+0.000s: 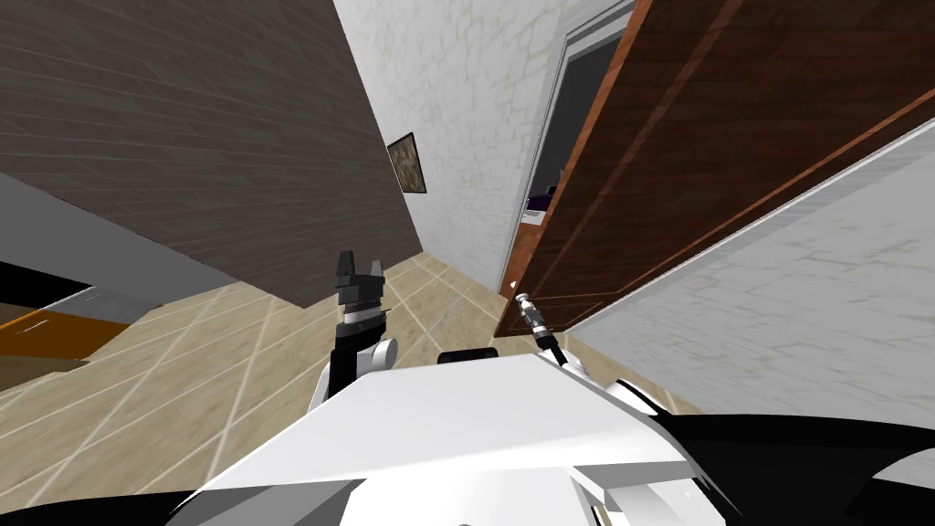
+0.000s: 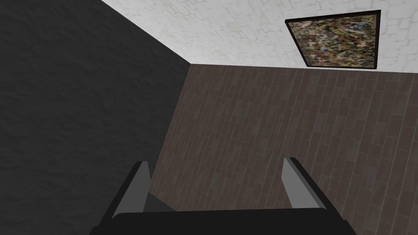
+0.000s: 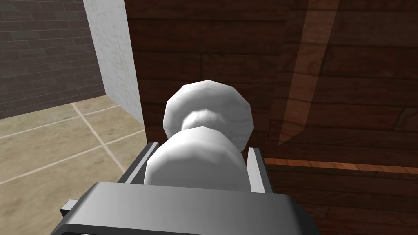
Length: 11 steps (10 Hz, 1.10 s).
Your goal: Pull the door open
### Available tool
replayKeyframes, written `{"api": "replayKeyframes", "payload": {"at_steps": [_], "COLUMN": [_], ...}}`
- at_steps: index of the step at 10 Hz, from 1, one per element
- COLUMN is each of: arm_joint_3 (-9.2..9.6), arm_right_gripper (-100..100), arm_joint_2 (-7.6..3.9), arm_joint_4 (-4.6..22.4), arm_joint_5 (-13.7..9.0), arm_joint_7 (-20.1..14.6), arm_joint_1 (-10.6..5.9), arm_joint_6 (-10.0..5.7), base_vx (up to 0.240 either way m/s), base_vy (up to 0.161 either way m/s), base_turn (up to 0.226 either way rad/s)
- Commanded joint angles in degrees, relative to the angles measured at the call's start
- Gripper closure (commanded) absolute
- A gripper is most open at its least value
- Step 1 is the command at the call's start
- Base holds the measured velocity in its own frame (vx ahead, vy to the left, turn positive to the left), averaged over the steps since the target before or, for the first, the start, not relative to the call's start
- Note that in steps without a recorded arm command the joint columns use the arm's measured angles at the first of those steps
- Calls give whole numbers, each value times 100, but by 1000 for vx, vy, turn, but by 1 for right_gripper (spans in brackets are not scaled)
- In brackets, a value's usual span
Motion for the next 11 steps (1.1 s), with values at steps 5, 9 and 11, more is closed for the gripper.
{"api": "replayKeyframes", "payload": {"at_steps": [5,9,11], "arm_joint_3": [380,462,503], "arm_right_gripper": [100,100,100], "arm_joint_2": [-358,-412,-464], "arm_joint_4": [-41,-16,57], "arm_joint_5": [222,262,280], "arm_joint_7": [-450,-521,-591], "arm_joint_1": [255,356,392], "arm_joint_6": [-421,-516,-670], "base_vx": [-213,-141,-209], "base_vy": [-76,-50,-76], "base_turn": [107,99,158]}}
